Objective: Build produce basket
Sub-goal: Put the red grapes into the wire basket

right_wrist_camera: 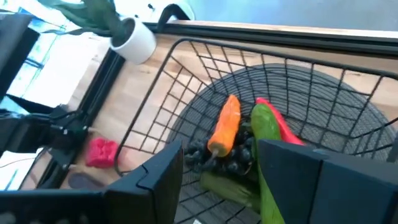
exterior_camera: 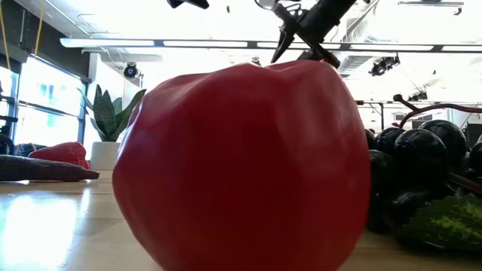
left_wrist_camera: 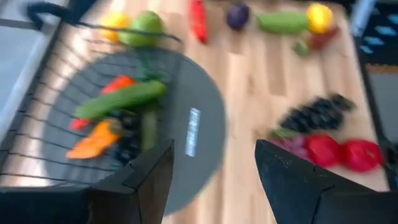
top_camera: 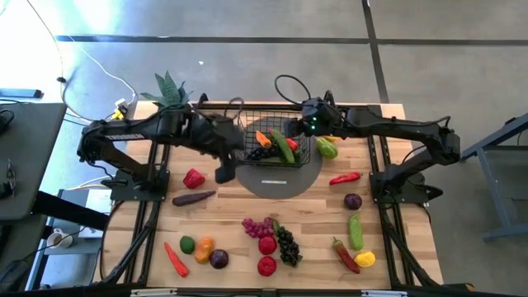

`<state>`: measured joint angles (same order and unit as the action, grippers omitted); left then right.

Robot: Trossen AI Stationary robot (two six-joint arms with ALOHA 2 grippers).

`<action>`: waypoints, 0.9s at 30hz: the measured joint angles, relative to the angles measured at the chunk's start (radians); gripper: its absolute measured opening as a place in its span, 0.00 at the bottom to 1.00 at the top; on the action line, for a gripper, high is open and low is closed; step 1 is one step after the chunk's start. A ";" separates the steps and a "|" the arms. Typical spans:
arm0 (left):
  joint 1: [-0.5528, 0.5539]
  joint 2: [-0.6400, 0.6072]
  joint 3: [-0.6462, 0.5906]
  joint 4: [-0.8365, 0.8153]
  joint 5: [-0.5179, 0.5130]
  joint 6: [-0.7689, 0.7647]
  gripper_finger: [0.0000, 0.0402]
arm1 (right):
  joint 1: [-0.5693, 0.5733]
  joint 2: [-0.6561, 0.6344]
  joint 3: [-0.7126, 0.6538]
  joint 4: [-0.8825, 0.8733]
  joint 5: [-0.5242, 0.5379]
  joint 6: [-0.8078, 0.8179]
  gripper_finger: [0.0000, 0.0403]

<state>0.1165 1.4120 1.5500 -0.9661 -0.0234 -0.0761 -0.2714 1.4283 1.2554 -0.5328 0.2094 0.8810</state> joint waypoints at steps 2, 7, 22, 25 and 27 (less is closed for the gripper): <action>-0.028 0.002 -0.027 -0.002 0.031 0.000 0.53 | 0.007 -0.001 0.000 -0.006 0.000 -0.008 0.47; -0.100 0.002 -0.086 -0.003 0.071 0.030 0.53 | 0.015 -0.002 0.000 -0.009 -0.006 -0.046 0.47; -0.209 0.002 -0.265 0.250 0.064 0.053 0.53 | 0.016 -0.002 0.000 -0.009 -0.128 -0.119 0.47; -0.227 0.002 -0.297 0.295 0.064 0.049 0.53 | 0.016 -0.002 0.000 -0.009 -0.144 -0.134 0.47; -0.235 0.001 -0.329 0.334 0.065 0.032 0.53 | 0.016 -0.002 0.000 -0.009 -0.159 -0.135 0.47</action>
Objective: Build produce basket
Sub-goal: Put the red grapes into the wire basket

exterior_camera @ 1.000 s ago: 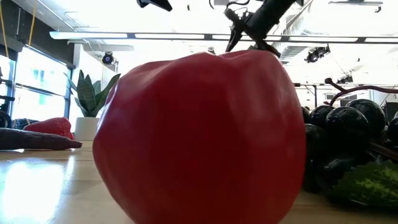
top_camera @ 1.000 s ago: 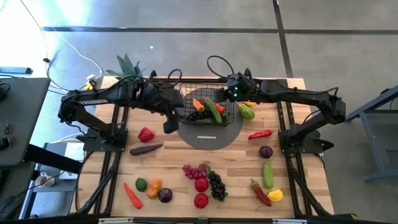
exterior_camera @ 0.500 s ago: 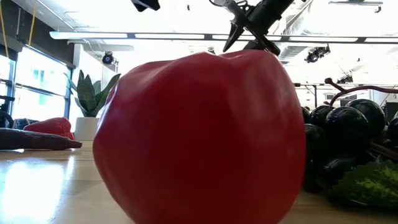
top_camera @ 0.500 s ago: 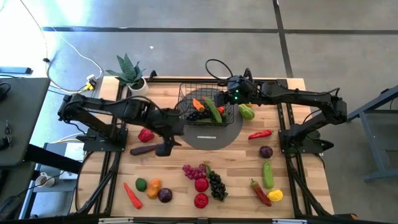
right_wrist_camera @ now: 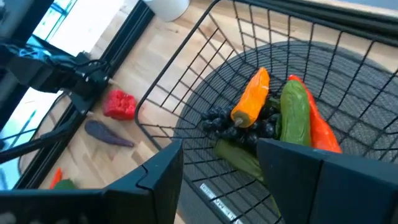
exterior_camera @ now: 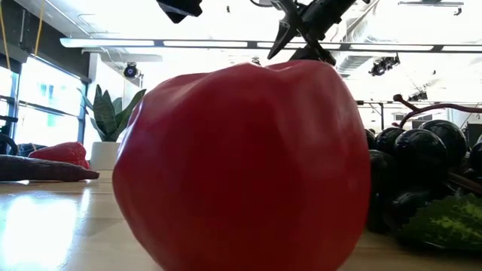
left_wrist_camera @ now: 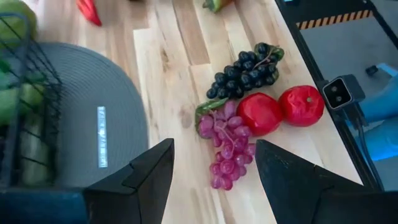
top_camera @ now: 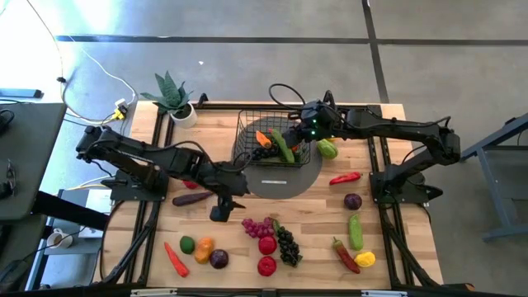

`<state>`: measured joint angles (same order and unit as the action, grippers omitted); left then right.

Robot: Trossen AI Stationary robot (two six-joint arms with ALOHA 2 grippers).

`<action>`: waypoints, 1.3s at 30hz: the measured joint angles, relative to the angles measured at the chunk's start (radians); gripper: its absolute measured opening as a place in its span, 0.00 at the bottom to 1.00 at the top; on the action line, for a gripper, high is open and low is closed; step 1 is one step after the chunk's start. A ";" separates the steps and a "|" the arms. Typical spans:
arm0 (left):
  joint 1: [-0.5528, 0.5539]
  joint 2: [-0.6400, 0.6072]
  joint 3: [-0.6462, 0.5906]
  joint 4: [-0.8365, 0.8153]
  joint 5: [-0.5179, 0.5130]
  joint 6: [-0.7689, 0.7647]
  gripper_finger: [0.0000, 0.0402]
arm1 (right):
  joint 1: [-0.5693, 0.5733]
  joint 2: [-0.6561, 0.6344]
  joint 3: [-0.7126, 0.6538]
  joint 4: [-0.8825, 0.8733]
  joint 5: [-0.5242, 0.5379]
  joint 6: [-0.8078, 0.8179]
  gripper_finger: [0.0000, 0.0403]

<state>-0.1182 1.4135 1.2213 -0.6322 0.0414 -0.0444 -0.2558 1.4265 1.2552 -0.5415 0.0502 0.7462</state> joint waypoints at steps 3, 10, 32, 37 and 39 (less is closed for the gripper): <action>-0.010 0.000 -0.051 0.078 0.000 -0.005 0.53 | 0.000 0.000 0.000 0.000 -0.006 -0.004 0.47; -0.029 0.025 -0.129 0.198 -0.001 -0.025 0.53 | 0.002 0.000 0.000 0.000 -0.006 -0.014 0.47; -0.048 0.334 -0.145 0.350 0.173 -0.024 0.53 | 0.002 0.000 0.000 -0.053 0.006 -0.014 0.47; -0.048 0.371 -0.144 0.365 0.168 -0.027 0.53 | 0.002 0.000 0.000 -0.069 0.006 -0.014 0.47; -0.048 0.379 -0.145 0.360 0.167 -0.031 0.53 | 0.002 0.000 0.000 -0.070 0.006 -0.014 0.47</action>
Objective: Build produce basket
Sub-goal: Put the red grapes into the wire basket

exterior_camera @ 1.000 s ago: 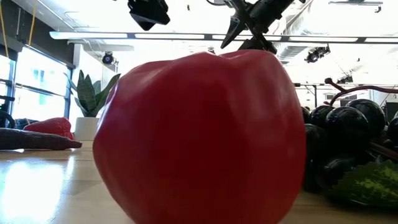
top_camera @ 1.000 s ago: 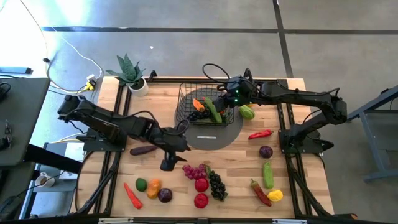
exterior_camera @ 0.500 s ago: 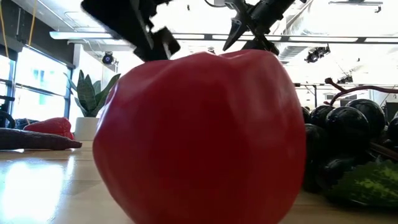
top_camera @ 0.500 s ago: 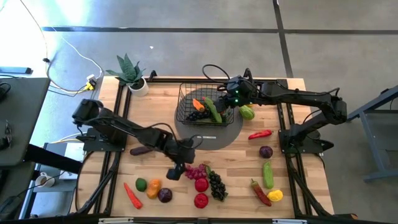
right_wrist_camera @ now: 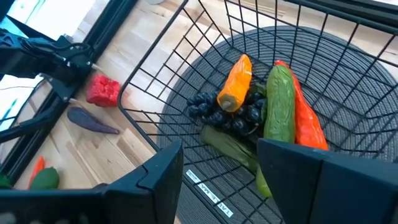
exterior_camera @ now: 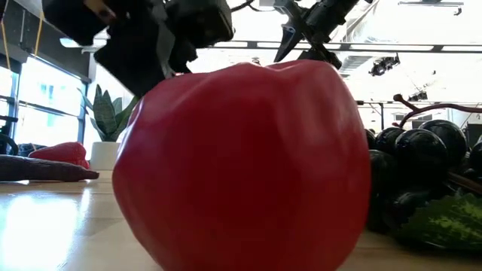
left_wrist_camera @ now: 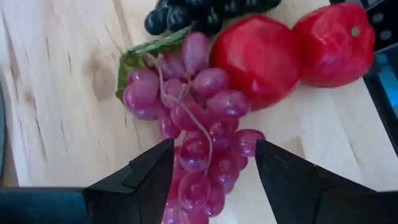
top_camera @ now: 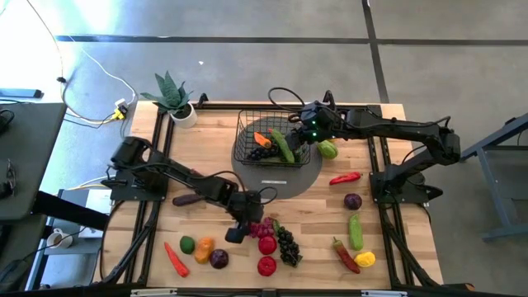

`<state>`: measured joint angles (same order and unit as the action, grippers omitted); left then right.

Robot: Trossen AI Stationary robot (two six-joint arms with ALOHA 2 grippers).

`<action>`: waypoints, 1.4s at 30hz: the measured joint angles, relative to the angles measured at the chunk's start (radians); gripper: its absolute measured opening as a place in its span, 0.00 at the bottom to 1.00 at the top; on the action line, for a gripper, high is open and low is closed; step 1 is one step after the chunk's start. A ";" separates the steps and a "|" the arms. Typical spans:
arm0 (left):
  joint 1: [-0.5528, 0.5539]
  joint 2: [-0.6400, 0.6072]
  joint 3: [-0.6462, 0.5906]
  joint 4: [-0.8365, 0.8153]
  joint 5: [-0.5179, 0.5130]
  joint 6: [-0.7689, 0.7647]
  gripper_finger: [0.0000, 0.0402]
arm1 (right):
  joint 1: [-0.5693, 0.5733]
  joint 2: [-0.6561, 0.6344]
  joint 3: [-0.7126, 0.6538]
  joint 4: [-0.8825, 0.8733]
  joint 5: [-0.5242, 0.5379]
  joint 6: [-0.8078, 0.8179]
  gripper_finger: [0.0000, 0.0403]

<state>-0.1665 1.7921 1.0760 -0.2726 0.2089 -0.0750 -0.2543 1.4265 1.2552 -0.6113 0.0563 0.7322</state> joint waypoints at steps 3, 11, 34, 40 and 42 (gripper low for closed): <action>0.000 0.016 0.002 0.015 -0.011 0.000 0.53 | 0.000 0.000 0.000 -0.004 0.000 0.000 0.47; 0.000 0.077 0.002 0.030 -0.007 -0.010 0.53 | 0.000 0.000 0.000 -0.009 0.000 0.000 0.47; 0.041 0.080 0.003 0.004 -0.044 0.117 0.06 | 0.000 0.000 0.000 -0.052 0.000 -0.034 0.47; 0.045 0.081 0.002 0.008 0.008 0.122 0.05 | 0.000 0.000 0.000 -0.061 0.023 -0.034 0.47; 0.044 0.076 0.001 0.006 0.009 0.116 0.05 | 0.000 0.000 0.000 -0.065 0.027 -0.034 0.47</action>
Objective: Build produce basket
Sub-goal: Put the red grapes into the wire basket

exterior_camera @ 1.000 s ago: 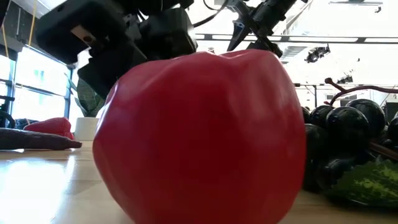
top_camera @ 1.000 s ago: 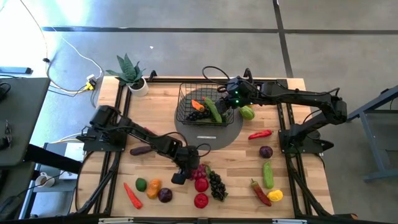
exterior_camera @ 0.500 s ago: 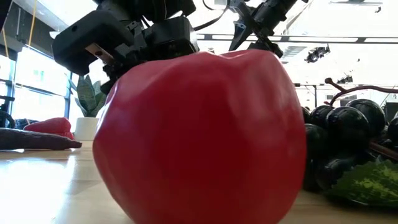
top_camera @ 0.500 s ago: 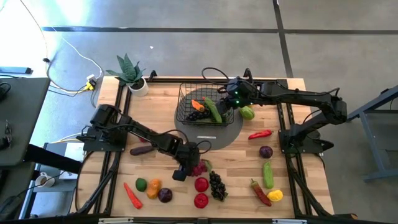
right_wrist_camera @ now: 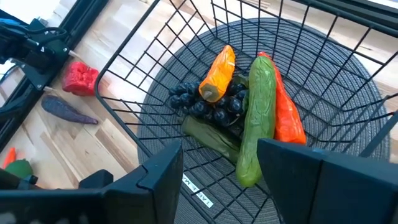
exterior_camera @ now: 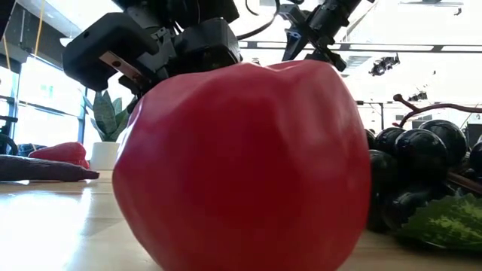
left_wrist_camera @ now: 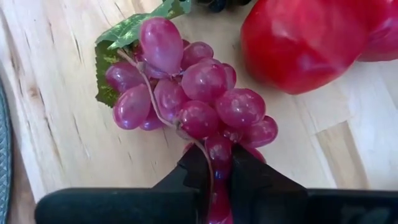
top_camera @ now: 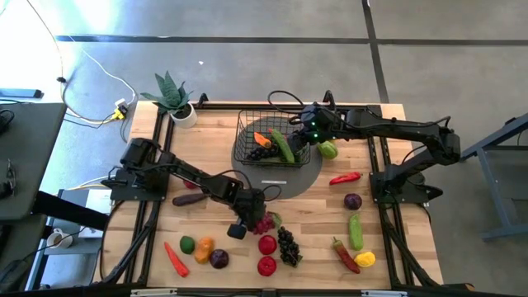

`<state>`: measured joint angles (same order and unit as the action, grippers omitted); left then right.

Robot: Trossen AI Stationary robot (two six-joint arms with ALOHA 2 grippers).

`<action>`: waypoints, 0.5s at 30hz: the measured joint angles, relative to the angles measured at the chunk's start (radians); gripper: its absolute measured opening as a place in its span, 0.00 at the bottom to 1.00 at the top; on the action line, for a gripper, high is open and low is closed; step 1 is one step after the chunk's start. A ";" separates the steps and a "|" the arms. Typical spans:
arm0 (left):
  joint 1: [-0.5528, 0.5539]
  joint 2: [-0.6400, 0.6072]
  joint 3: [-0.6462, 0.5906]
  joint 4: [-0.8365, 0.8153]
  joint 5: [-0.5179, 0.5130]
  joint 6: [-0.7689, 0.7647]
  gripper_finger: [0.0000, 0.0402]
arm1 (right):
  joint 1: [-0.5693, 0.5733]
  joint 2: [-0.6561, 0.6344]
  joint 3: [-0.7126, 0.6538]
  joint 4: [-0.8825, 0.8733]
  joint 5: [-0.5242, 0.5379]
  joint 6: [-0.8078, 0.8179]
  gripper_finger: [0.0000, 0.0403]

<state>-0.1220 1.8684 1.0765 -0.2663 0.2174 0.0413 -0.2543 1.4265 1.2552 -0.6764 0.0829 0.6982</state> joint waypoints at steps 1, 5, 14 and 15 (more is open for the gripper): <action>0.000 -0.002 0.000 -0.001 0.002 -0.004 0.05 | 0.000 0.000 0.000 -0.001 0.000 0.000 0.47; -0.001 -0.023 -0.002 -0.010 0.004 -0.027 0.05 | 0.000 0.000 0.000 -0.001 0.005 0.003 0.47; 0.024 -0.078 -0.001 -0.052 -0.005 -0.030 0.04 | 0.000 0.000 0.000 -0.052 0.037 0.058 0.47; 0.028 -0.086 -0.001 -0.061 -0.010 -0.030 0.04 | 0.000 0.000 0.000 -0.056 0.042 0.063 0.47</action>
<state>-0.0942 1.7819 1.0752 -0.3277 0.2076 0.0116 -0.2543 1.4265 1.2552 -0.7327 0.1244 0.7611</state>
